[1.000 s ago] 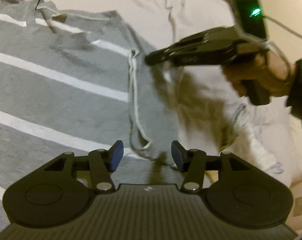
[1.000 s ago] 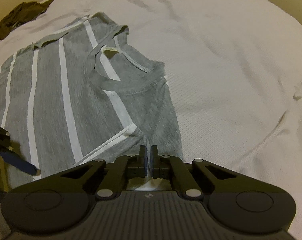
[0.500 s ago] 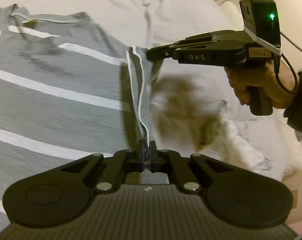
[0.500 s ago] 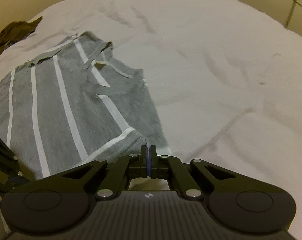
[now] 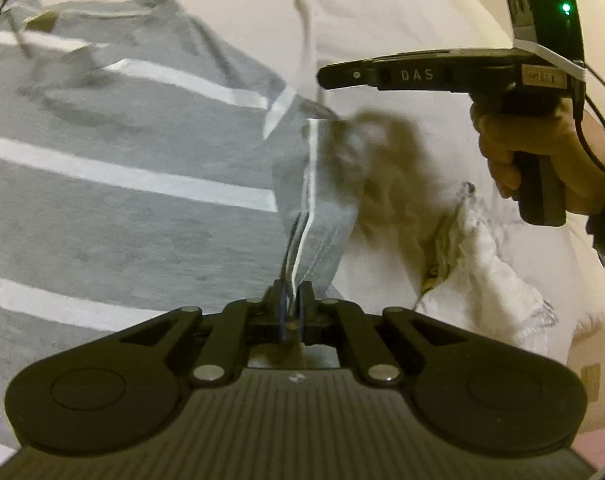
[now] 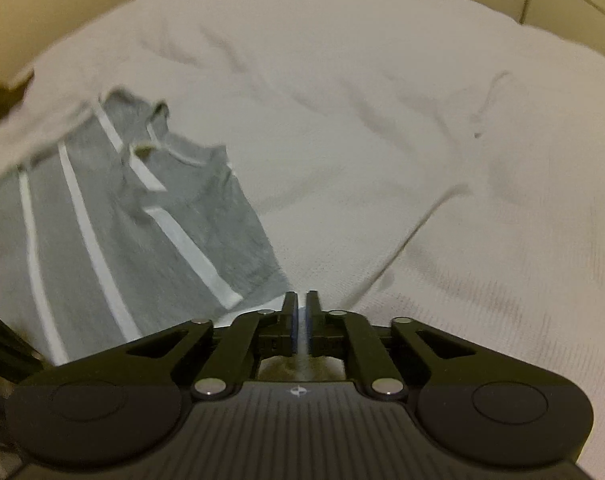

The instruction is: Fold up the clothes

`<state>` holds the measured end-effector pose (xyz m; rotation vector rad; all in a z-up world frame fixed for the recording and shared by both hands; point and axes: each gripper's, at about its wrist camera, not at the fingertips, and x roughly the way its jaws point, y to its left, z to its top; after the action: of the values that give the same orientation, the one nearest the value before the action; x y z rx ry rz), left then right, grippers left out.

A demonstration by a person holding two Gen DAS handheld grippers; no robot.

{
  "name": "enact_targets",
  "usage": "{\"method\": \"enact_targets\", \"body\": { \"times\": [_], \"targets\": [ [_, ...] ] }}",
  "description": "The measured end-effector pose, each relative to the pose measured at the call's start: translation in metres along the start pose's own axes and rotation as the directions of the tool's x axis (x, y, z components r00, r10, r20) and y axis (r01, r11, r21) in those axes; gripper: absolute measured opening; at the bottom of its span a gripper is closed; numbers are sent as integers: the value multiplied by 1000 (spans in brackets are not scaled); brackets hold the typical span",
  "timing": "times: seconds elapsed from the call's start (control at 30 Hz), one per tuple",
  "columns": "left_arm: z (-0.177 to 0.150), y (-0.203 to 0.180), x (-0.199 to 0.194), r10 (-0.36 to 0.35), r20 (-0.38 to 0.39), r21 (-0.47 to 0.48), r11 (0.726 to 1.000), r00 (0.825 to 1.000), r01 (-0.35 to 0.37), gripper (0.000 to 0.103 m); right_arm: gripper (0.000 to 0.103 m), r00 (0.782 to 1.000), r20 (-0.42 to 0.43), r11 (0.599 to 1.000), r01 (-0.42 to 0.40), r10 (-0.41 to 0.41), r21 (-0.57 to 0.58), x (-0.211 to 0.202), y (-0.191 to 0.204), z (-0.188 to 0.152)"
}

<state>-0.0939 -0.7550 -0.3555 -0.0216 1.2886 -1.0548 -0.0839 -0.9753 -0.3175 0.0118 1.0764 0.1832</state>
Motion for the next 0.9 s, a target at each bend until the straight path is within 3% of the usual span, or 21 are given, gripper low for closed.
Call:
{"method": "enact_targets", "body": {
  "times": [0.23,0.33,0.4,0.43,0.47,0.57,0.73,0.8,0.9],
  "targets": [
    [-9,-16,5,-28,-23,50,998,999,29,2,25,989,-133,977,-96,71,-190,9,7,-12],
    [-13,-19,8,-24,-37,68,997,999,27,2,24,983,-175,959,-103,57,-265,20,13,-15],
    [-13,-19,9,-21,-39,70,997,999,24,2,13,981,-185,960,-101,52,-263,22,12,-18],
    [-13,-19,9,-20,-39,72,997,999,23,2,4,983,-177,961,-95,49,-261,22,12,-17],
    [-13,-20,8,-19,-38,76,997,999,22,2,2,985,-165,961,-88,45,-261,21,13,-15],
    [-12,-24,3,-21,-24,95,995,999,23,2,2,991,-129,964,-66,34,-258,19,16,-9],
    [-9,-27,-8,13,69,83,996,998,-18,2,2,998,-69,967,-31,14,-252,15,20,1],
    [-7,-19,-1,48,57,37,998,997,-50,2,3,999,-44,968,-17,6,-249,14,22,5],
    [-5,-8,7,76,33,-14,997,997,-75,2,14,1000,-8,970,5,-7,-244,12,24,11]
  ]
}}
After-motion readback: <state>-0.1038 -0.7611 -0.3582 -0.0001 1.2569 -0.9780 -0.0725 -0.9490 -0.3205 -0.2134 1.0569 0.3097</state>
